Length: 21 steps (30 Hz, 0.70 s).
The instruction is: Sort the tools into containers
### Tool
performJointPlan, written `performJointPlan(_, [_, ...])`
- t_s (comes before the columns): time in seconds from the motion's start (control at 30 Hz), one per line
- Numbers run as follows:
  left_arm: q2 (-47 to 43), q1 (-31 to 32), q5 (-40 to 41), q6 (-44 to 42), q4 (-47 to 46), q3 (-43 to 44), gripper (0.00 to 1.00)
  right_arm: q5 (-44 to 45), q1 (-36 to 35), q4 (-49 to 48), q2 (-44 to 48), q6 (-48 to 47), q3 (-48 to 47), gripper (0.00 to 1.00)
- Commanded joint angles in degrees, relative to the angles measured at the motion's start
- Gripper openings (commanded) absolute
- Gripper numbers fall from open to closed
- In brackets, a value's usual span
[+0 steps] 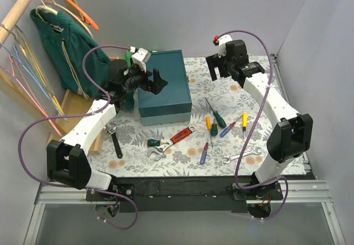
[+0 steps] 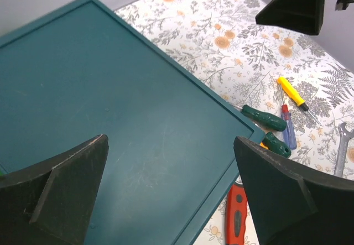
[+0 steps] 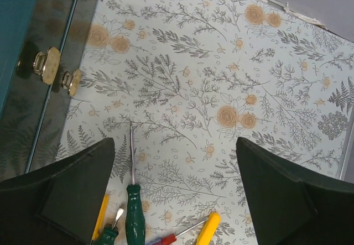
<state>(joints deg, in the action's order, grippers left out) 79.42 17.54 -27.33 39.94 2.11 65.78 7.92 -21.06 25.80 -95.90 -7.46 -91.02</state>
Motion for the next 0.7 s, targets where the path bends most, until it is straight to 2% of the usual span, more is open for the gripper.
performJointPlan(0.0, [2.14,0.48,3.68,3.20,4.74,5.14,0.98,2.54,0.05,0.04,-4.71,1.14,-5.47,0.98])
performJointPlan(0.07, [2.93,0.65,4.39,4.35,5.97,6.98,0.98,1.31,0.05,1.17,-7.54,-0.70,-10.56,0.98])
performJointPlan(0.23, [4.61,0.83,6.05,2.86,12.47,9.98,0.98,-11.51,0.49,4.16,-15.97,0.16,-19.88,0.98])
performJointPlan(0.3, [4.43,0.92,10.96,2.86,14.66,10.16,0.98,-15.02,0.41,4.61,-18.61,2.35,-23.05,0.98])
performJointPlan(0.57, [2.32,0.83,23.10,-0.48,18.36,7.87,0.98,-24.35,2.33,4.96,-20.12,8.68,-23.76,0.98])
performJointPlan(0.67, [3.28,0.83,36.17,-0.13,18.02,6.82,0.98,-28.57,4.18,4.17,-20.21,10.02,-22.09,0.98])
